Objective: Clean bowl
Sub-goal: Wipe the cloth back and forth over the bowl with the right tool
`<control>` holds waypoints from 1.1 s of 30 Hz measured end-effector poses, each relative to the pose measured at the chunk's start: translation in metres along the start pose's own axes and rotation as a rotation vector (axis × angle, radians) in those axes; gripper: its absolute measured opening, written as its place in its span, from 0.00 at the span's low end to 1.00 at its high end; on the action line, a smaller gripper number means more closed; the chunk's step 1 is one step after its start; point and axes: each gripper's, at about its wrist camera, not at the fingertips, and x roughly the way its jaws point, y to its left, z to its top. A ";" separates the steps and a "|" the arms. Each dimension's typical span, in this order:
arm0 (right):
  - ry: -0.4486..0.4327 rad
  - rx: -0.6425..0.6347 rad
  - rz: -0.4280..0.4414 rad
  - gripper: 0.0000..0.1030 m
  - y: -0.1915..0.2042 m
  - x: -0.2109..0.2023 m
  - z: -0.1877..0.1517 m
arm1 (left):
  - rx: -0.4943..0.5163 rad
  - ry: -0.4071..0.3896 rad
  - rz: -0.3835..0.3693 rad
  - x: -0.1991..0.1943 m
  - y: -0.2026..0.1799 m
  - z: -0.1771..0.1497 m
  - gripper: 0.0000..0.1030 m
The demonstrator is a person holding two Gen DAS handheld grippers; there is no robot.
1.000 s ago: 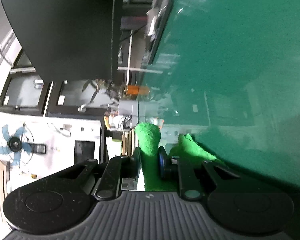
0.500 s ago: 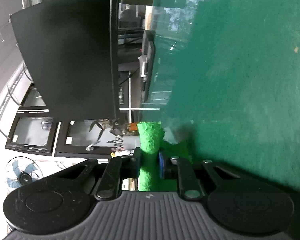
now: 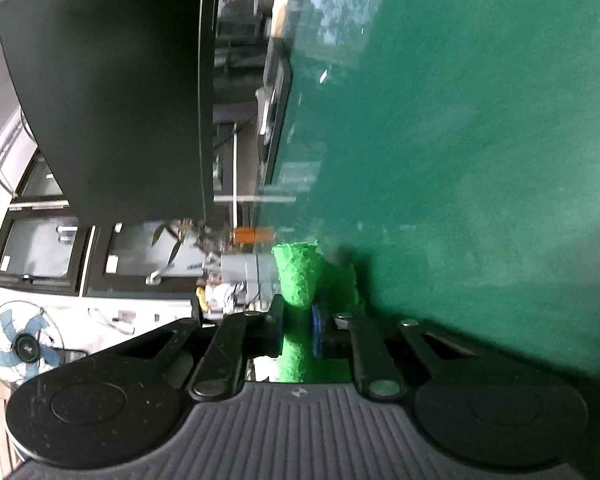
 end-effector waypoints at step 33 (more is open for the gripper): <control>0.070 0.036 0.049 0.14 -0.006 0.009 0.000 | 0.050 -0.002 -0.035 0.004 -0.008 0.001 0.34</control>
